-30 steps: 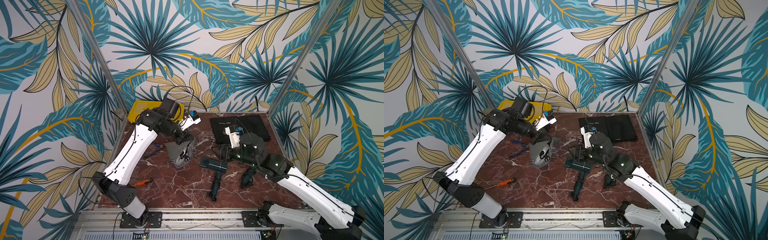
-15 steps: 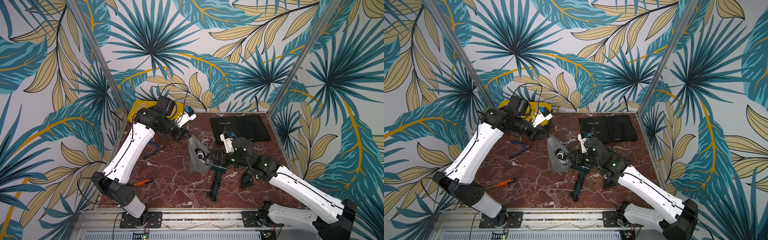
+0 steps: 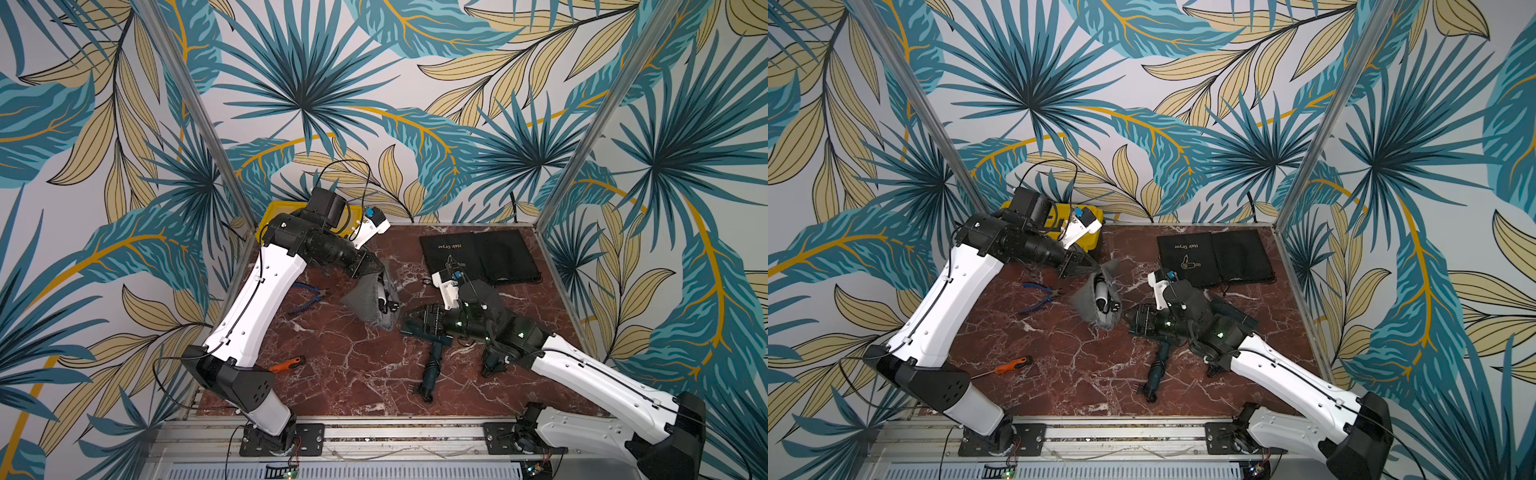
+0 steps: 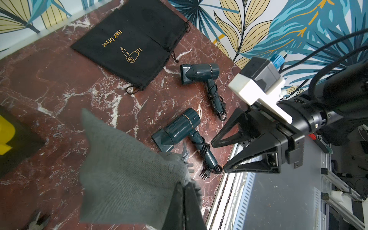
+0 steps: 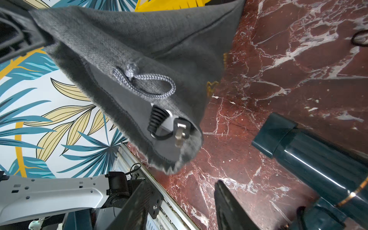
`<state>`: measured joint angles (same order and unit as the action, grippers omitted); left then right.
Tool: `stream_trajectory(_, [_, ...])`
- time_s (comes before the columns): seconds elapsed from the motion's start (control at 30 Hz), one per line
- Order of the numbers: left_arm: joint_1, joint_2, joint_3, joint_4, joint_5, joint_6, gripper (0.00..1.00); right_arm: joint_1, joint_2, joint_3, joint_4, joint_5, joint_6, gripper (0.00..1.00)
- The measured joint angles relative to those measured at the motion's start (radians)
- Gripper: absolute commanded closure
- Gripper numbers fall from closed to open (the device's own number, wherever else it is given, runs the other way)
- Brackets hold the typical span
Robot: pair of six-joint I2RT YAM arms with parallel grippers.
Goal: Pack away hair dryers
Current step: Adjust the drawstring bag.
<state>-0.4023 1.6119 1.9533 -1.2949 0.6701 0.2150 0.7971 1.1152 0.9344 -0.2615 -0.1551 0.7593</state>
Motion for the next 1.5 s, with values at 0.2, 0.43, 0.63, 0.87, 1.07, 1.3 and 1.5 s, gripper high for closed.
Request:
stream_trajectory(0.2, [-0.001,0.000,0.000,0.000,0.014,-0.014,1.00,0.043,0.074,0.004,0.032,0.006,0.015,0.47])
stream_trajectory(0.43, [-0.002,0.000,0.030,0.003,0.031,-0.029,1.00,0.066,0.105,0.037,-0.028,0.047,0.014,0.47])
stream_trajectory(0.63, [-0.002,0.000,0.035,0.008,0.038,-0.039,1.00,0.074,0.131,0.046,-0.037,0.070,0.012,0.47])
stream_trajectory(0.87, [-0.002,0.000,0.035,0.011,0.052,-0.049,1.00,0.076,0.152,0.058,-0.045,0.100,0.011,0.47])
stream_trajectory(1.07, [0.001,0.000,0.035,0.019,0.052,-0.049,1.00,0.078,0.199,0.113,-0.121,0.156,0.012,0.64])
stream_trajectory(1.3, [0.011,-0.006,0.026,0.027,0.005,-0.077,1.00,0.078,0.203,0.142,-0.212,0.254,0.016,0.98])
stream_trajectory(1.5, [0.024,-0.024,-0.043,0.068,-0.038,-0.102,1.00,0.078,0.173,0.181,-0.275,0.311,-0.020,1.00])
